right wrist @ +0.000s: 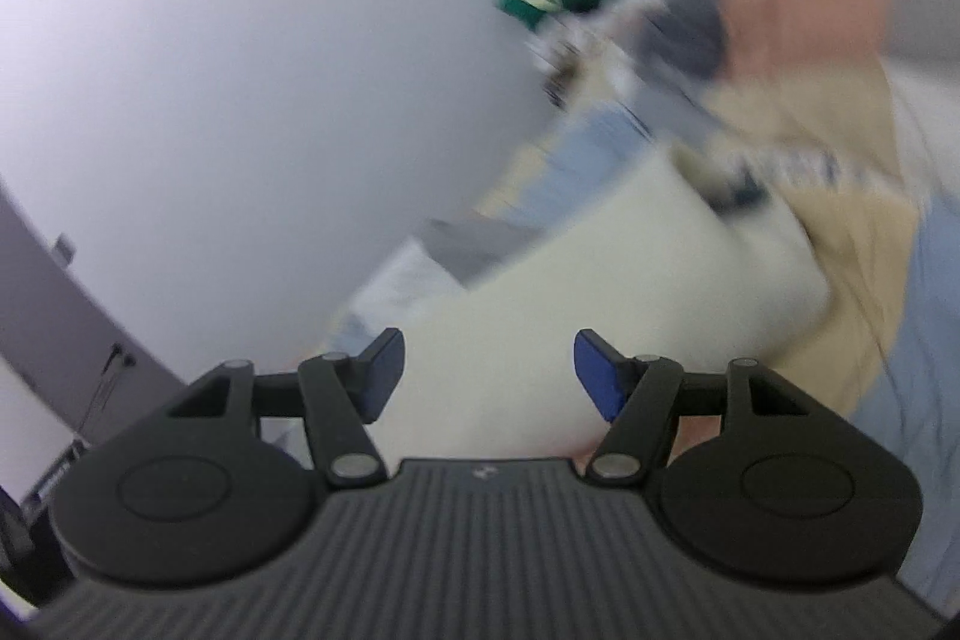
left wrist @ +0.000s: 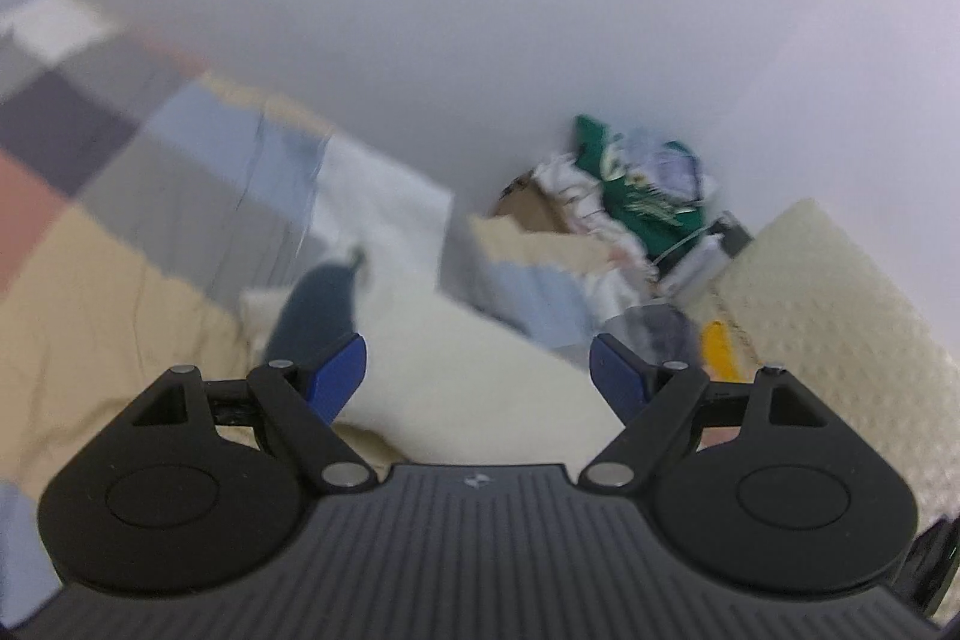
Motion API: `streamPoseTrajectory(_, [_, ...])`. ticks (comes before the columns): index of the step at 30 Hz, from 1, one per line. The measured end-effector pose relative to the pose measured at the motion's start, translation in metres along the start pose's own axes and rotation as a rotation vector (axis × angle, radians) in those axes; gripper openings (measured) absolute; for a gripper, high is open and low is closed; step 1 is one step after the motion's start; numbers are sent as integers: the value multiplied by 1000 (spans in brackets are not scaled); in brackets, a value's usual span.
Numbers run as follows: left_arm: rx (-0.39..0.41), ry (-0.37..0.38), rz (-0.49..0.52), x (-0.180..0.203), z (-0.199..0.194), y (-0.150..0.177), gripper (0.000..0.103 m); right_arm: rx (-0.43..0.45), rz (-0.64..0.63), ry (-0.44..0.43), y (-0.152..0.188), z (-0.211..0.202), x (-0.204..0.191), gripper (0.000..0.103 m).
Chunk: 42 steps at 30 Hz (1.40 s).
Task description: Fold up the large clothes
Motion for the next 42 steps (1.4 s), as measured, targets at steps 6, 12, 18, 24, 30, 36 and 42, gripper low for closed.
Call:
streamPoseTrajectory(6, [38,22,167,47,-87,-10,85,61,-155,-52,-18,-59,-63,66])
streamPoseTrajectory(12, [60,25,307,71,-148,3,85,75,-275,-68,-8,-107,-103,66])
streamPoseTrajectory(18, [104,74,421,78,-182,35,85,103,-373,-76,15,-144,-117,66])
streamPoseTrajectory(24, [113,44,508,77,-199,70,85,115,-450,-55,46,-164,-120,66])
streamPoseTrajectory(30, [93,47,490,62,-201,89,85,105,-468,-56,69,-168,-123,66])
streamPoseTrajectory(36, [103,22,553,57,-211,101,85,76,-466,-43,82,-163,-124,66])
streamPoseTrajectory(42, [89,19,573,53,-212,109,85,61,-479,-16,92,-156,-125,66])
Point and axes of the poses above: each gripper's, at about its wrist camera, not at the fingertips, and z roughly the way its jaws point, x to its right, y to its underside, the point moved 3 cm from there along z, roughly the way its jaws point, and after that the axes turned 3 degrees about -z, right-handed, at the moved point
